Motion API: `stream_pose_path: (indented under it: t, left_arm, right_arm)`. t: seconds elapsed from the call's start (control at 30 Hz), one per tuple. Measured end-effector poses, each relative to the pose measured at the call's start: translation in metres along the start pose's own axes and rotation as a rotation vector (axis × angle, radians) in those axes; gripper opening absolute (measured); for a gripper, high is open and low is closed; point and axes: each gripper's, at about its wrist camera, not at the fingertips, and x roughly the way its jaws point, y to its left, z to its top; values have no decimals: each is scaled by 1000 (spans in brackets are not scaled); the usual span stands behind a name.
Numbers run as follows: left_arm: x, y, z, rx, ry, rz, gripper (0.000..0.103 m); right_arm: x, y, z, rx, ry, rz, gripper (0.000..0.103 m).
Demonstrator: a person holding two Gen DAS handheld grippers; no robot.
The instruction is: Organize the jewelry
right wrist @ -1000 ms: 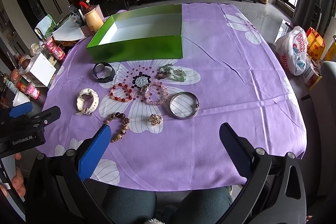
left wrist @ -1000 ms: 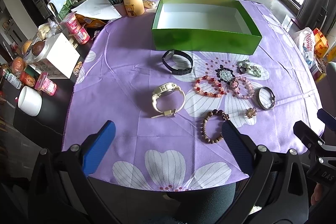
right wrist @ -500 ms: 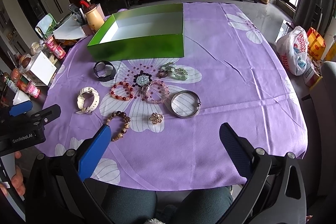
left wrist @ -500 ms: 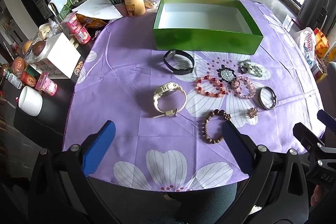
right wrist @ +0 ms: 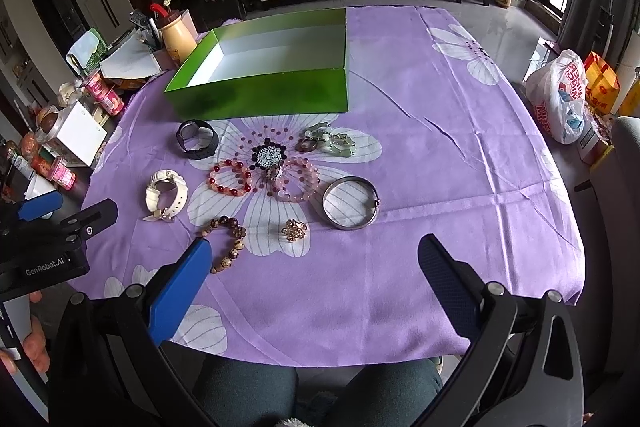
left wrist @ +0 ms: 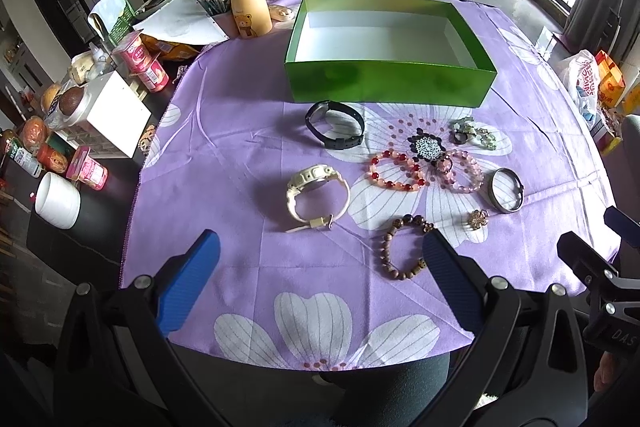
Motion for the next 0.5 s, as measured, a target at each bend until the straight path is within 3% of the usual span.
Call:
stream_pose_path:
  t: [0.5]
  left_arm:
    - [0,4,-2,-3,-3,-2,101]
  right_arm:
    - [2,3,-3,-10,6,5,102]
